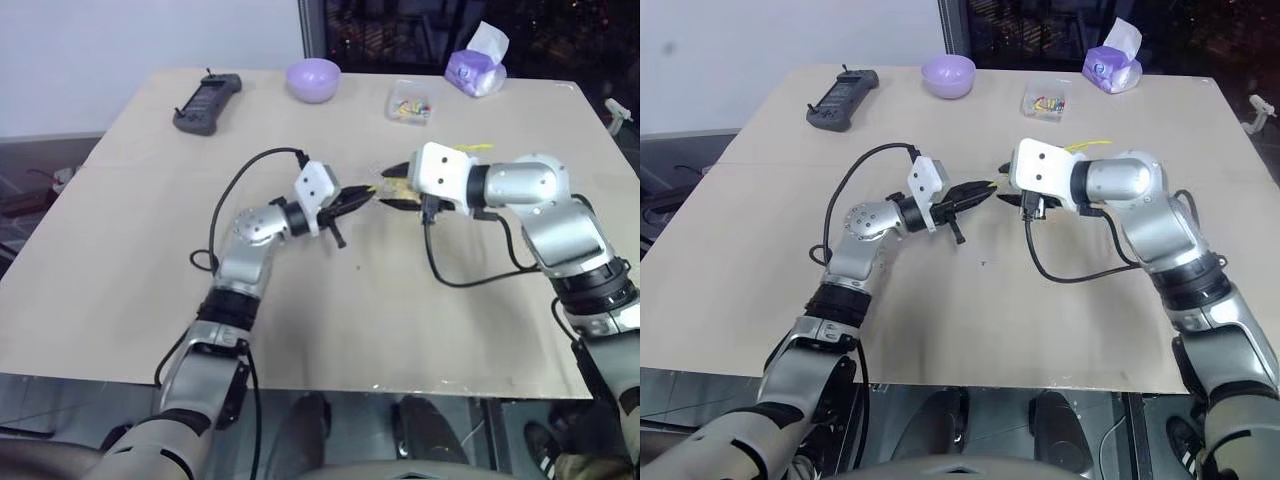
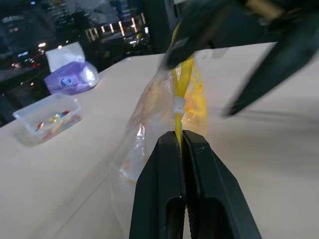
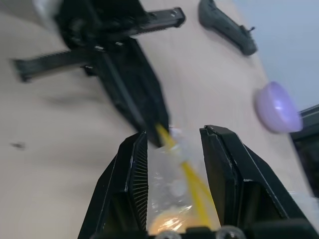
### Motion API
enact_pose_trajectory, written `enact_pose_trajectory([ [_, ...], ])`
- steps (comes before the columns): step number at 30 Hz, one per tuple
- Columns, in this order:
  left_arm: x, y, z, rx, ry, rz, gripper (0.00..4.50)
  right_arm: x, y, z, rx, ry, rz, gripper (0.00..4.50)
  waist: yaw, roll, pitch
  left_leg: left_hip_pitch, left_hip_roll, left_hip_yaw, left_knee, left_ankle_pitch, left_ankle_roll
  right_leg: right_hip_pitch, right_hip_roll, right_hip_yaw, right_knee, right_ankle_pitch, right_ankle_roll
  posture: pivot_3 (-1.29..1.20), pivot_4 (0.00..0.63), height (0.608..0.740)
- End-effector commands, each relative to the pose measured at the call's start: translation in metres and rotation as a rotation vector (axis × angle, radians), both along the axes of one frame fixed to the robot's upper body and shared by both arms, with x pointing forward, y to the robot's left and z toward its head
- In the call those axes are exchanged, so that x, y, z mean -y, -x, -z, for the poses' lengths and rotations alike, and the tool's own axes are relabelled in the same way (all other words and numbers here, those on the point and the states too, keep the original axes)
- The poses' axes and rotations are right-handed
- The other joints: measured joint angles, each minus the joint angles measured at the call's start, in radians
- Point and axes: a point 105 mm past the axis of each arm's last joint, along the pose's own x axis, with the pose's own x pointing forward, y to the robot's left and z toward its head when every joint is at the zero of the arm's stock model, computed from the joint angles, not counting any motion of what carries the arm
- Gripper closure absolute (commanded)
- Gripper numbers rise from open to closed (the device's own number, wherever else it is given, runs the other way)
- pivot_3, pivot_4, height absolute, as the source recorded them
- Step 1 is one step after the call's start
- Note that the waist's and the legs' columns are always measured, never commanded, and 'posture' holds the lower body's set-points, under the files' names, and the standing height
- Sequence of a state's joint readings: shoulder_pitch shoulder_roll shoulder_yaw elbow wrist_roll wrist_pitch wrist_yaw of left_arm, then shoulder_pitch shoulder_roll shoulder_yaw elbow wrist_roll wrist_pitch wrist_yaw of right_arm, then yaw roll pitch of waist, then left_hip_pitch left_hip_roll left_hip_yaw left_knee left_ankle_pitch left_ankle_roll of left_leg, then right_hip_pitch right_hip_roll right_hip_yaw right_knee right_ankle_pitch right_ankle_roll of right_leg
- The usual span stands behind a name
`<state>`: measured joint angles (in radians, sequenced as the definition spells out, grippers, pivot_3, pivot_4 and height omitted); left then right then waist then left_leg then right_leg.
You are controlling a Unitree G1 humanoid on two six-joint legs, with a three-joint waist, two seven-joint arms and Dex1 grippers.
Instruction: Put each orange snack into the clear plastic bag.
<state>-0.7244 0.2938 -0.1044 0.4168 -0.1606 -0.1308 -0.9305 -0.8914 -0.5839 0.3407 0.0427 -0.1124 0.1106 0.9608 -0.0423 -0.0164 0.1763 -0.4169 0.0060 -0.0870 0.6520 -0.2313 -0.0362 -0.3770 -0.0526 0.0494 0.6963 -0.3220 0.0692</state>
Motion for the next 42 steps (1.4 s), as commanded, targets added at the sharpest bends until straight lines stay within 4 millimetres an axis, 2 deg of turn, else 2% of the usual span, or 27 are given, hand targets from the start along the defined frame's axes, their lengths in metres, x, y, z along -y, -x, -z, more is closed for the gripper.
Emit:
enact_pose_trajectory([
  [1,0.004,0.006,-0.012,0.050,0.010,0.024,4.50,-0.005,-0.001,-0.012,0.071,0.007,-0.024,2.66,0.000,0.000,0.000,0.000,0.000,0.000,0.000,0.000,0.000,0.000,0.000,0.000,0.000,0.000,0.000,0.00,0.150,0.740],
  [14,0.006,0.009,-0.011,0.048,0.008,0.035,4.50,-0.002,-0.005,-0.002,0.053,0.048,-0.026,2.66,-0.001,0.000,0.000,0.000,0.000,0.000,0.000,0.000,0.000,0.000,0.000,0.000,0.000,0.000,0.000,0.00,0.150,0.740],
  [15,0.006,0.009,-0.010,0.045,0.008,0.036,4.50,-0.001,-0.006,-0.001,0.050,0.051,-0.025,3.17,-0.001,0.000,0.000,0.000,0.000,0.000,0.000,0.000,0.000,0.000,0.000,0.000,0.000,0.000,0.000,0.00,0.150,0.740],
  [16,0.006,0.009,-0.008,0.042,0.006,0.037,4.50,0.000,-0.006,0.001,0.047,0.055,-0.025,3.34,-0.001,0.000,0.000,0.000,0.000,0.000,0.000,0.000,0.000,0.000,0.000,0.000,0.000,0.000,0.000,0.00,0.150,0.740],
  [17,0.006,0.009,-0.007,0.040,0.003,0.038,4.50,0.000,-0.006,0.001,0.044,0.056,-0.025,3.85,-0.001,0.000,0.000,0.000,0.000,0.000,0.000,0.000,0.000,0.000,0.000,0.000,0.000,0.000,0.000,0.00,0.150,0.740],
  [19,0.006,0.009,-0.006,0.038,0.000,0.039,4.50,0.002,-0.006,0.004,0.037,0.064,-0.023,4.45,-0.001,0.000,0.000,0.000,0.000,0.000,0.000,0.000,0.000,0.000,0.000,0.000,0.000,0.000,0.000,0.00,0.150,0.740],
  [24,0.008,0.010,-0.006,0.039,0.003,0.042,4.50,0.004,-0.007,0.008,0.027,0.076,-0.011,4.45,-0.001,0.000,0.000,0.000,0.000,0.000,0.000,0.000,0.000,0.000,0.000,0.000,0.000,0.000,0.000,0.00,0.150,0.740],
  [42,0.011,0.021,-0.004,0.100,-0.054,0.079,4.50,0.010,-0.013,0.005,0.069,0.102,0.021,4.45,-0.001,0.000,0.000,0.000,0.000,0.000,0.000,0.000,0.000,0.000,0.000,0.000,0.000,0.000,0.000,0.00,0.150,0.740],
])
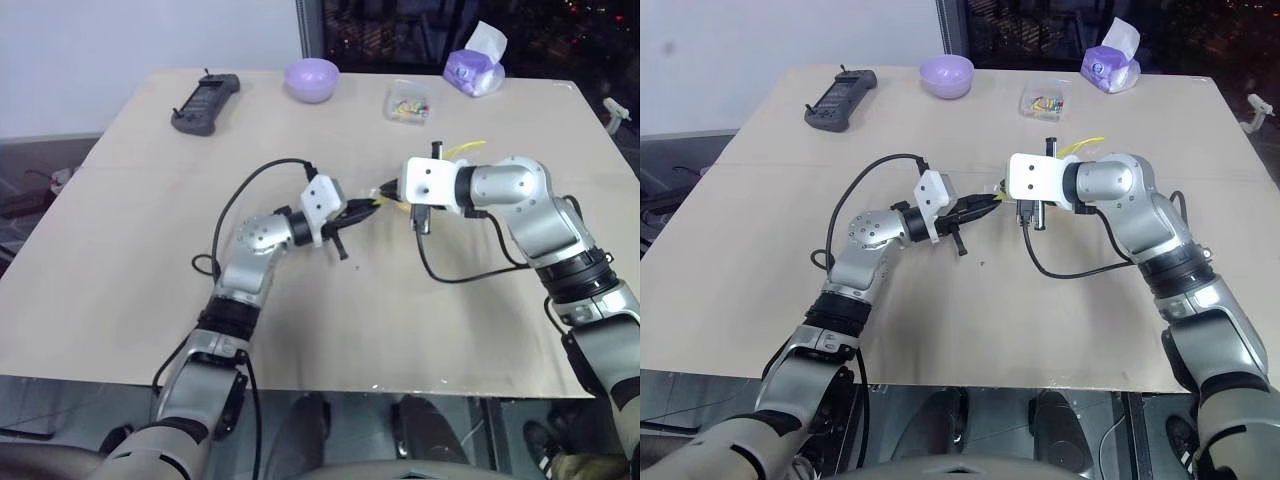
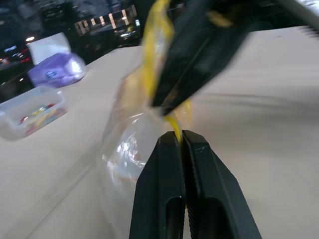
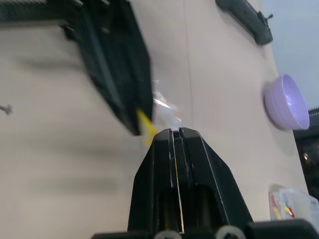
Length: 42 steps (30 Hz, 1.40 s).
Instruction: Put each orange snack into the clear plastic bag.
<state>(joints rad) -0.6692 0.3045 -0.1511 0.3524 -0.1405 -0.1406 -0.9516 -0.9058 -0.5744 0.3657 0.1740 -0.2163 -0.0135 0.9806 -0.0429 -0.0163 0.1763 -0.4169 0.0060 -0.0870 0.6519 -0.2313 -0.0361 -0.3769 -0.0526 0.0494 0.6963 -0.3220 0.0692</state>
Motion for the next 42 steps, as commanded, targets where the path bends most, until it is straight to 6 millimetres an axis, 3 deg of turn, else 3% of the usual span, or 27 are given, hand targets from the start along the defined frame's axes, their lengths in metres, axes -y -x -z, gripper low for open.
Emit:
enact_pose_trajectory([
  [1,0.004,0.007,-0.018,0.092,0.006,0.031,4.50,0.002,0.000,-0.015,0.051,-0.013,0.004,4.45,0.000,0.000,0.000,0.000,0.000,0.000,0.000,0.000,0.000,0.000,0.000,0.000,0.000,0.000,0.000,0.00,0.150,0.740],
  [11,-0.001,0.002,-0.018,0.095,0.009,-0.001,4.50,0.010,0.012,-0.023,0.046,0.040,-0.034,4.45,0.000,0.000,0.000,0.000,0.000,0.000,0.000,0.000,0.000,0.000,0.000,0.000,0.000,0.000,0.000,0.00,0.150,0.740],
  [14,-0.001,0.002,-0.016,0.095,0.003,0.000,4.50,0.015,0.015,-0.024,0.042,0.064,-0.035,3.64,0.000,0.000,0.000,0.000,0.000,0.000,0.000,0.000,0.000,0.000,0.000,0.000,0.000,0.000,0.000,0.00,0.150,0.740],
  [17,0.000,0.003,-0.015,0.094,0.000,0.004,4.50,0.017,0.019,-0.029,0.043,0.074,-0.046,2.38,0.000,0.000,0.000,0.000,0.000,0.000,0.000,0.000,0.000,0.000,0.000,0.000,0.000,0.000,0.000,0.00,0.150,0.740],
  [26,0.000,0.004,-0.015,0.098,-0.002,0.008,4.50,0.017,0.031,-0.029,-0.051,0.084,-0.064,2.38,0.000,0.000,0.000,0.000,0.000,0.000,0.000,0.000,0.000,0.000,0.000,0.000,0.000,0.000,0.000,0.00,0.150,0.740],
  [33,0.001,0.006,-0.013,0.099,-0.008,0.015,4.50,0.016,0.032,-0.035,-0.272,-0.151,0.045,2.38,0.001,0.000,0.000,0.000,0.000,0.000,0.000,0.000,0.001,0.000,0.000,0.000,0.000,0.000,0.000,0.00,0.150,0.740],
  [38,0.001,0.006,-0.013,0.096,-0.011,0.022,4.50,0.019,0.030,-0.023,-0.444,-0.273,0.121,2.38,0.003,0.000,0.000,0.000,0.000,0.000,0.000,-0.001,0.002,0.000,0.000,0.000,0.000,0.000,0.000,0.00,0.150,0.740],
  [42,0.002,0.006,-0.013,0.095,-0.013,0.024,4.50,0.016,0.030,-0.019,-0.485,-0.318,0.140,2.38,-0.001,0.000,0.000,0.000,0.000,0.000,0.000,-0.001,0.002,0.000,0.000,0.000,0.000,0.000,0.000,0.00,0.150,0.740],
])
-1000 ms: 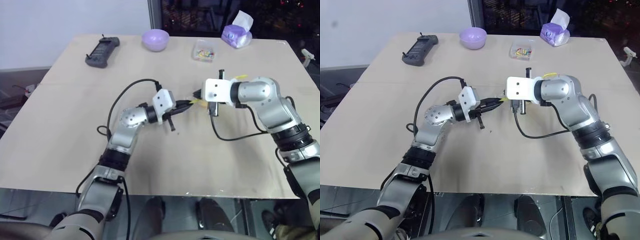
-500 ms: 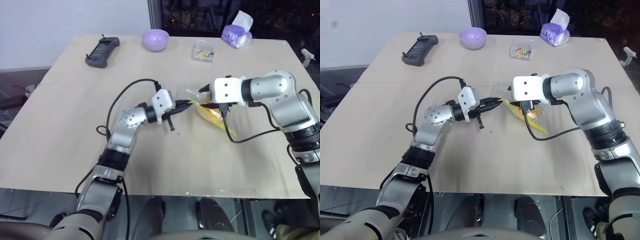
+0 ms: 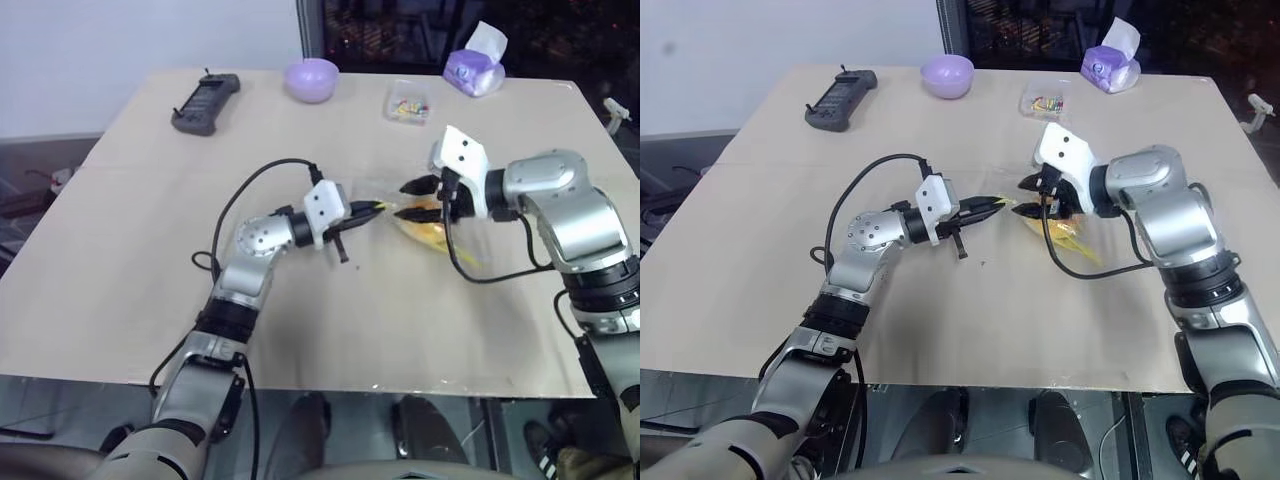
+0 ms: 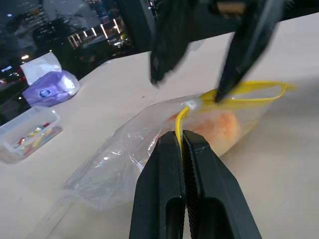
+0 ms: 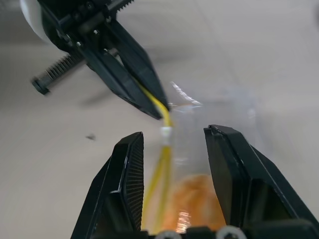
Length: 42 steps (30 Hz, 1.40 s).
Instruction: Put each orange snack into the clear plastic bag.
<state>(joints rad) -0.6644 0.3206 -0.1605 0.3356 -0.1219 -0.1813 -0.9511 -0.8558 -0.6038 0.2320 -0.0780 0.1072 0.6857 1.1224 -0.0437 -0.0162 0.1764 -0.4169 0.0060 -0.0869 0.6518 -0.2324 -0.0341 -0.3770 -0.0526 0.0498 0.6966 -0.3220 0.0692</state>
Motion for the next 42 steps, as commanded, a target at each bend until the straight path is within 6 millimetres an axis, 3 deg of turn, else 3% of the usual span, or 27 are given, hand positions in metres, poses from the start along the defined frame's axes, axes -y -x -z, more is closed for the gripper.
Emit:
enact_pose_trajectory([
  [1,0.003,0.002,-0.010,0.041,0.015,0.017,4.50,-0.002,0.003,-0.014,0.049,-0.033,0.010,2.38,0.000,0.000,0.000,0.000,0.000,0.000,0.000,0.000,0.000,0.000,0.000,0.000,0.000,0.000,0.000,0.00,0.150,0.740],
  [7,0.003,0.003,-0.010,0.039,0.013,0.022,4.50,-0.004,0.003,-0.010,0.045,-0.032,0.021,2.38,0.001,0.000,0.000,0.000,0.000,0.000,0.000,-0.001,0.001,0.000,0.000,0.000,0.000,0.000,0.000,0.00,0.150,0.740],
  [10,0.003,0.003,-0.011,0.035,0.017,0.021,4.50,-0.002,0.002,-0.006,0.053,-0.010,0.028,2.97,0.001,0.000,0.000,0.000,0.000,0.000,0.000,-0.001,0.002,0.000,0.000,0.000,0.000,0.000,0.000,0.00,0.150,0.740],
  [20,0.004,0.003,-0.010,0.022,0.025,0.021,4.50,0.000,0.001,0.004,0.074,0.030,0.045,2.97,0.001,0.000,0.000,0.000,0.000,0.000,0.000,-0.001,0.002,0.000,0.000,0.000,0.000,0.000,0.000,0.00,0.150,0.740],
  [30,0.004,0.002,-0.009,0.018,0.020,0.023,4.50,0.000,0.000,-0.002,0.093,0.016,0.055,2.97,0.001,0.000,0.000,0.000,0.000,0.000,0.000,-0.001,0.002,0.000,0.000,0.000,0.000,0.000,0.000,0.00,0.150,0.740],
  [33,0.003,0.002,-0.008,0.017,0.019,0.022,4.50,-0.001,0.000,-0.003,0.097,0.013,0.052,4.27,0.001,0.000,0.000,0.000,0.000,0.000,0.000,-0.001,0.002,0.000,0.000,0.000,0.000,0.000,0.000,0.00,0.150,0.740],
  [34,0.003,0.002,-0.008,0.017,0.018,0.022,4.50,-0.001,0.001,-0.003,0.098,0.012,0.051,4.40,0.001,0.000,0.000,0.000,0.000,0.000,0.000,-0.001,0.002,0.000,0.000,0.000,0.000,0.000,0.000,0.00,0.150,0.740],
  [42,0.003,0.002,-0.007,0.015,0.016,0.020,4.50,-0.005,0.003,-0.008,0.112,0.006,0.040,4.40,0.001,0.000,0.000,0.000,0.000,0.000,0.000,-0.001,0.002,0.000,0.000,0.000,0.000,0.000,0.000,0.00,0.150,0.740],
])
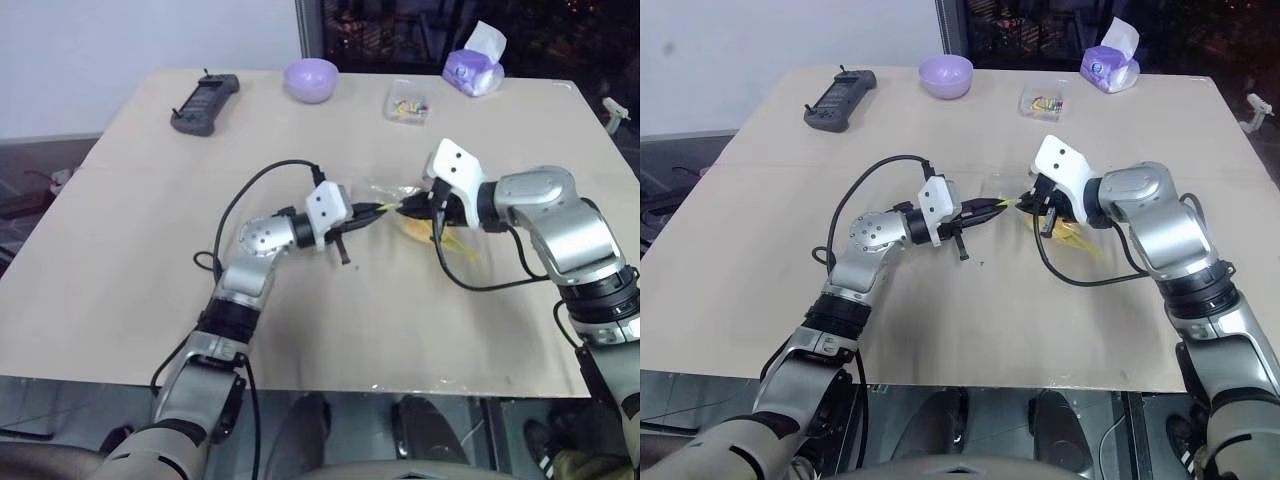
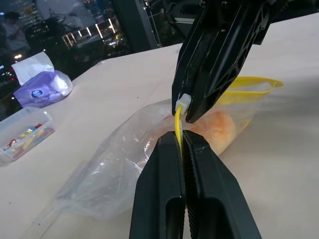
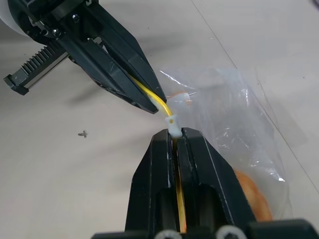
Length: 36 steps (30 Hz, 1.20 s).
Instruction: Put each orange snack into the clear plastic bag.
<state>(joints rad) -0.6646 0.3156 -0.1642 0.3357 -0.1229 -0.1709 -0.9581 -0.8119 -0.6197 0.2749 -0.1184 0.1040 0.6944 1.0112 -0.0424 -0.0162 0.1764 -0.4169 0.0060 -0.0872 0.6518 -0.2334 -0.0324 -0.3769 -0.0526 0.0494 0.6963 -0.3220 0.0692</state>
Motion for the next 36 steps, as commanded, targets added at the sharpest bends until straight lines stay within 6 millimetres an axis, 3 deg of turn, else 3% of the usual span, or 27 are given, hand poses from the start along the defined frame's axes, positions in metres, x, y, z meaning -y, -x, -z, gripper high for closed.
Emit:
enact_pose_trajectory([
  [1,0.001,0.001,-0.009,0.028,0.019,0.011,4.50,-0.006,0.005,-0.021,0.086,-0.016,-0.033,4.40,0.000,0.000,0.000,0.000,0.000,0.000,0.000,0.000,0.000,0.000,0.000,0.000,0.000,0.000,0.000,0.00,0.150,0.740],
  [21,0.002,0.000,-0.010,0.028,0.022,0.010,4.50,-0.009,0.004,-0.030,0.139,-0.056,-0.025,4.40,0.000,0.000,0.000,0.000,0.000,0.000,0.000,0.000,0.000,0.000,0.000,0.000,0.000,0.000,0.000,0.00,0.150,0.740],
  [25,0.003,0.000,-0.010,0.029,0.024,0.011,4.50,-0.008,0.002,-0.031,0.146,-0.061,-0.012,3.14,0.000,0.000,0.000,0.000,0.000,0.000,0.000,0.000,0.000,0.000,0.000,0.000,0.000,0.000,0.000,0.00,0.150,0.740],
  [36,0.004,0.000,-0.009,0.027,0.026,0.010,4.50,-0.008,0.003,-0.031,0.142,-0.052,-0.020,3.14,0.000,0.000,0.000,0.000,0.000,0.000,0.000,0.000,0.001,0.000,0.000,0.000,0.000,0.000,0.000,0.00,0.150,0.740],
])
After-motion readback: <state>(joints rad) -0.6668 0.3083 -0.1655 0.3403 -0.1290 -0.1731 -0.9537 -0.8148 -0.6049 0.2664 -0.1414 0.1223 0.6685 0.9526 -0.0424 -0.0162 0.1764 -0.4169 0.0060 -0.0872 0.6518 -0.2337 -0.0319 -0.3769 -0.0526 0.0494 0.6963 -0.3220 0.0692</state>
